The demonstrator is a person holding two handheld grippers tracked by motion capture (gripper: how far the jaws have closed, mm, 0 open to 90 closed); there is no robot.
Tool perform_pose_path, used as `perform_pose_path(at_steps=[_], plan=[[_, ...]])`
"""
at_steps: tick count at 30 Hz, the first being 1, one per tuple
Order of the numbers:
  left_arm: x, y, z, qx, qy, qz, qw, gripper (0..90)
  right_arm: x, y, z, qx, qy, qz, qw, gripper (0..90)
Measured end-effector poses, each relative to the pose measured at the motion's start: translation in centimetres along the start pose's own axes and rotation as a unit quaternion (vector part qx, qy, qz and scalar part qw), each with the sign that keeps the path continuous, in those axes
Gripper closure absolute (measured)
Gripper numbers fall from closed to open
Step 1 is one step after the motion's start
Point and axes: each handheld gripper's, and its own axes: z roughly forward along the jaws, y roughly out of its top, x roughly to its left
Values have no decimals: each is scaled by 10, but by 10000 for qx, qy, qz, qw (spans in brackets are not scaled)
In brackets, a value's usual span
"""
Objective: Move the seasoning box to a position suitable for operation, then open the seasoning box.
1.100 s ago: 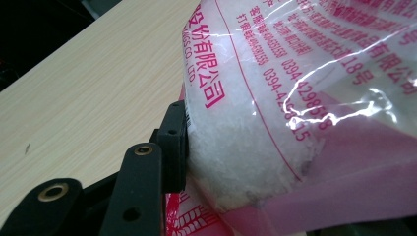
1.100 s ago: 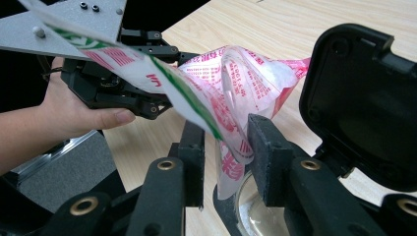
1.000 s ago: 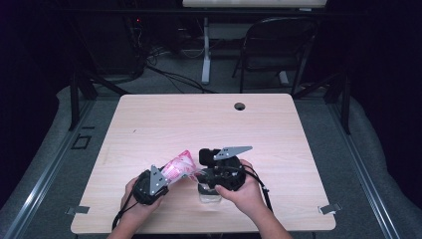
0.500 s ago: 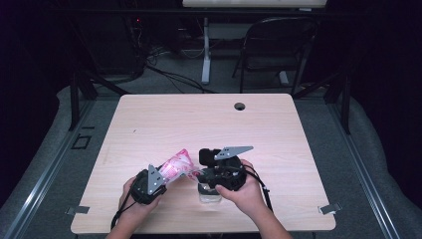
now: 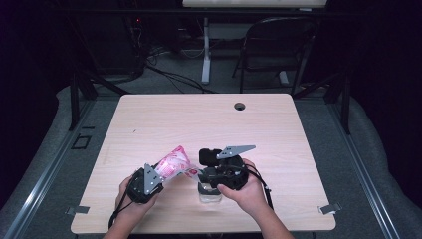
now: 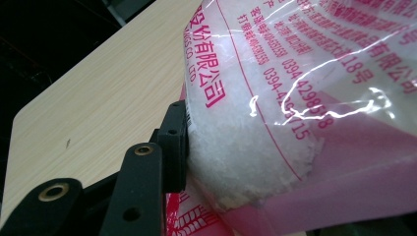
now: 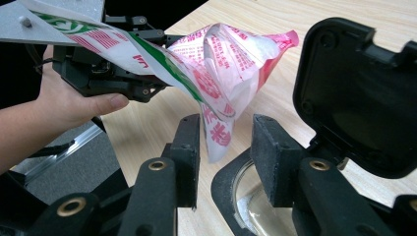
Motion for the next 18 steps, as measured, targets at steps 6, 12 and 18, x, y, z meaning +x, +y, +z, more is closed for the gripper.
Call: perform_pose_path(at_steps=[6, 12, 18], plan=[[0, 1, 1, -10, 3, 26, 10000, 593, -2, 0, -4, -20, 4, 21, 10000, 630], [1, 3, 1, -14, 10, 45, 10000, 594, -4, -2, -9, -51, -32, 54, 10000, 614], [1, 4, 2, -26, 27, 78, 10000, 594, -6, -3, -12, -78, -78, 89, 9999, 612]])
